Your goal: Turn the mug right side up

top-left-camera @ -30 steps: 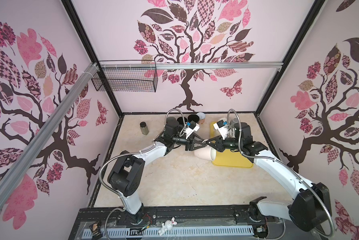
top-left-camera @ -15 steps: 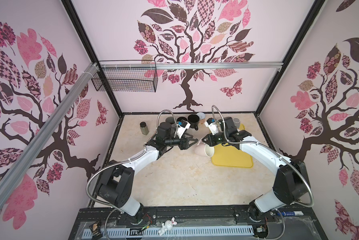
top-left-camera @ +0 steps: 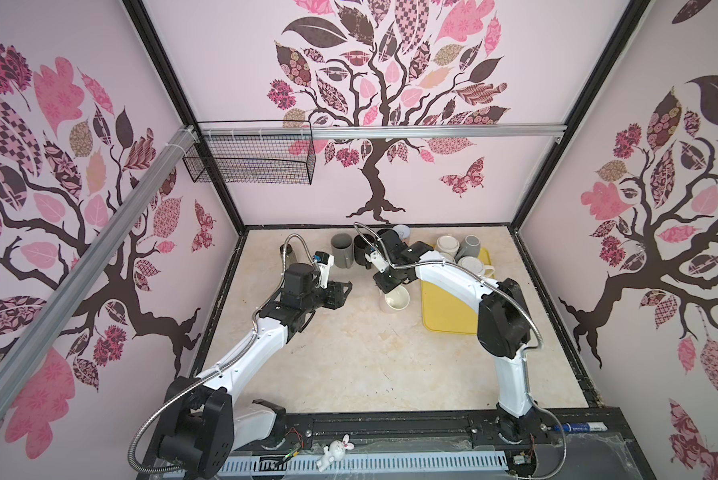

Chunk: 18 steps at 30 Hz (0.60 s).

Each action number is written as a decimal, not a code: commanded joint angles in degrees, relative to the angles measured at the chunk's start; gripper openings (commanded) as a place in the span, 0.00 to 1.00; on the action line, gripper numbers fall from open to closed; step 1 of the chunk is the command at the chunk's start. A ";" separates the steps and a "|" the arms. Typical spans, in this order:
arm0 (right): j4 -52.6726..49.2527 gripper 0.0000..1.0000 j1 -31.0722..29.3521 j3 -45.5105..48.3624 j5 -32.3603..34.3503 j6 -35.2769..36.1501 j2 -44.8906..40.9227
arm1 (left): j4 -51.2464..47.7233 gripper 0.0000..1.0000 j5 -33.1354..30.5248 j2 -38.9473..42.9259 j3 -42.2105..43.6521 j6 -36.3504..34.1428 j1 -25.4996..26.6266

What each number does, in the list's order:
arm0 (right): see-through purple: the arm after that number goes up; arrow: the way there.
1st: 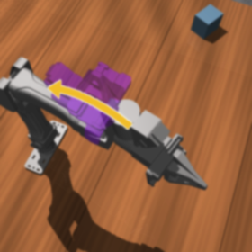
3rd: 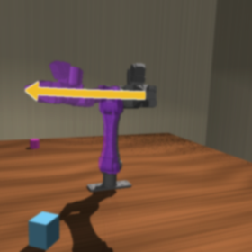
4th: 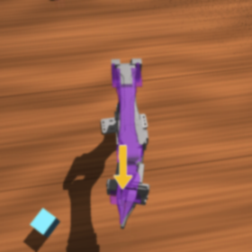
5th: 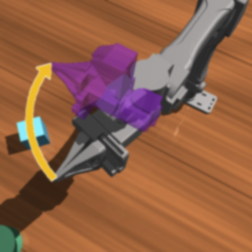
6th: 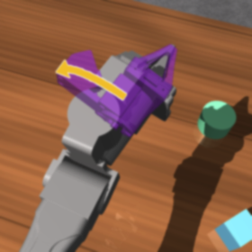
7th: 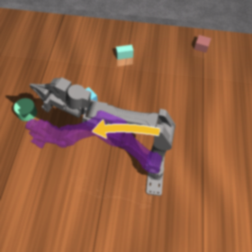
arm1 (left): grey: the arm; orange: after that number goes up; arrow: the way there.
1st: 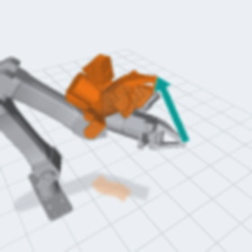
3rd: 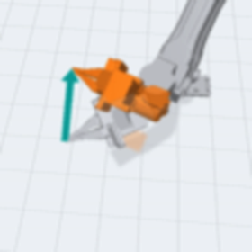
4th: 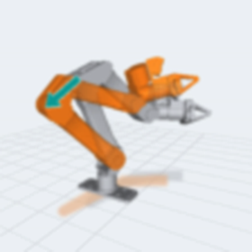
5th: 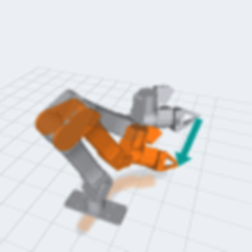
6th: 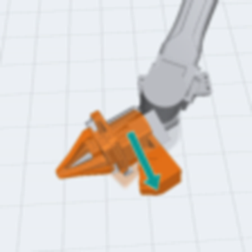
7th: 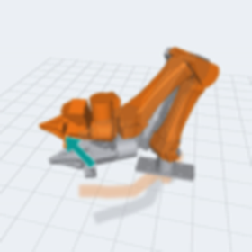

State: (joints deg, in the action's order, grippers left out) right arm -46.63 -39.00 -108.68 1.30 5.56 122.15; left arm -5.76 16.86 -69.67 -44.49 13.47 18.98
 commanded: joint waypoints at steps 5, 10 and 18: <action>-14.36 0.00 -2.47 -15.54 4.24 2.79 13.55 | -1.93 0.62 -5.85 4.38 1.69 -0.41 -0.46; -13.39 0.21 -3.09 -18.07 3.86 2.74 13.91 | -2.76 0.64 -6.84 5.21 2.03 -0.64 -0.54; -11.75 0.44 -3.19 -18.27 -0.46 2.23 10.22 | -3.03 0.65 -7.55 5.57 2.04 -0.66 -0.57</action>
State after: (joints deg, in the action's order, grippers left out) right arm -57.98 -41.82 -126.04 3.44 7.79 133.23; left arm -8.78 10.33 -65.28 -44.03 13.32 18.72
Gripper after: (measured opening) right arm 0.439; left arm 0.650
